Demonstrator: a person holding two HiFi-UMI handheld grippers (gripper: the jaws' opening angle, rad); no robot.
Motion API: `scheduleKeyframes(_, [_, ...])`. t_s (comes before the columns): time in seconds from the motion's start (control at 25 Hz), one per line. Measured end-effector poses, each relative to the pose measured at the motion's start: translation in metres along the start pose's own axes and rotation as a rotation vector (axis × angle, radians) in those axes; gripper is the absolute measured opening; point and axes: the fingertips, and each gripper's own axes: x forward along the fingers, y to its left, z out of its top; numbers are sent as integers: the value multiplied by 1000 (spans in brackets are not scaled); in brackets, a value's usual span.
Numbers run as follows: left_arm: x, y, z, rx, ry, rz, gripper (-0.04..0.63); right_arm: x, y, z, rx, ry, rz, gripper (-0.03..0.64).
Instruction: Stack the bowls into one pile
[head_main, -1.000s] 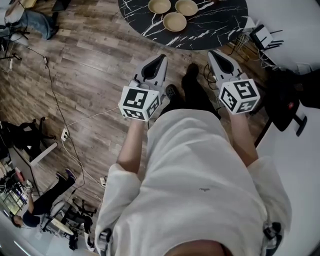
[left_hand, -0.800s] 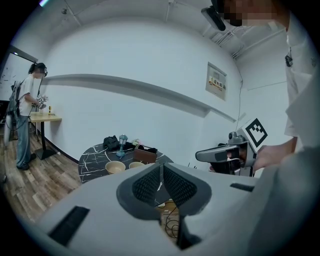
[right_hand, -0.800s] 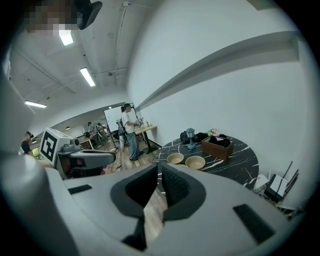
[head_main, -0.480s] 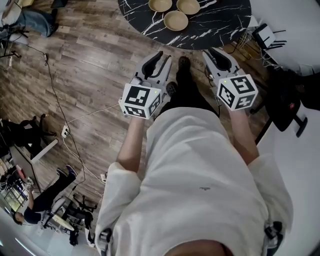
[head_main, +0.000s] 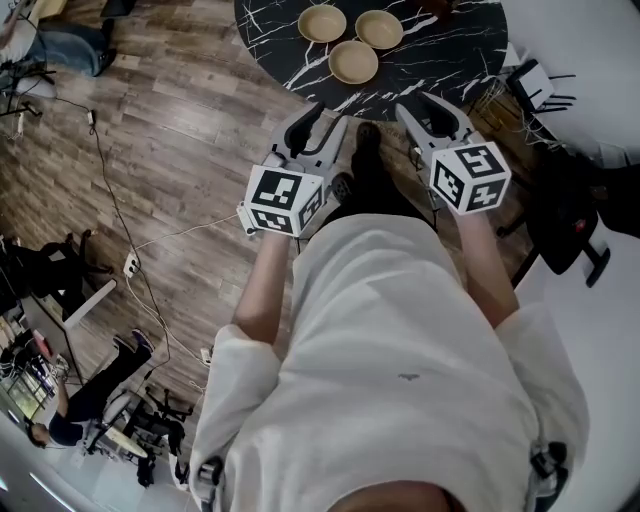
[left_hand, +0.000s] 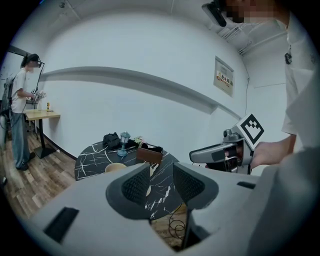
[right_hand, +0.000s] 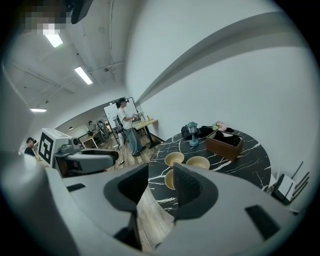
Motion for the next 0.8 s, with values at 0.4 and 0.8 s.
scheduleKeyframes(0.4, [54, 38, 6, -49, 56, 30, 132, 56, -43, 15, 17, 77, 37, 146])
scheduleKeyframes(0.8, [105, 63, -7, -103, 137, 97, 132, 102, -74, -5, 43, 209, 108, 146])
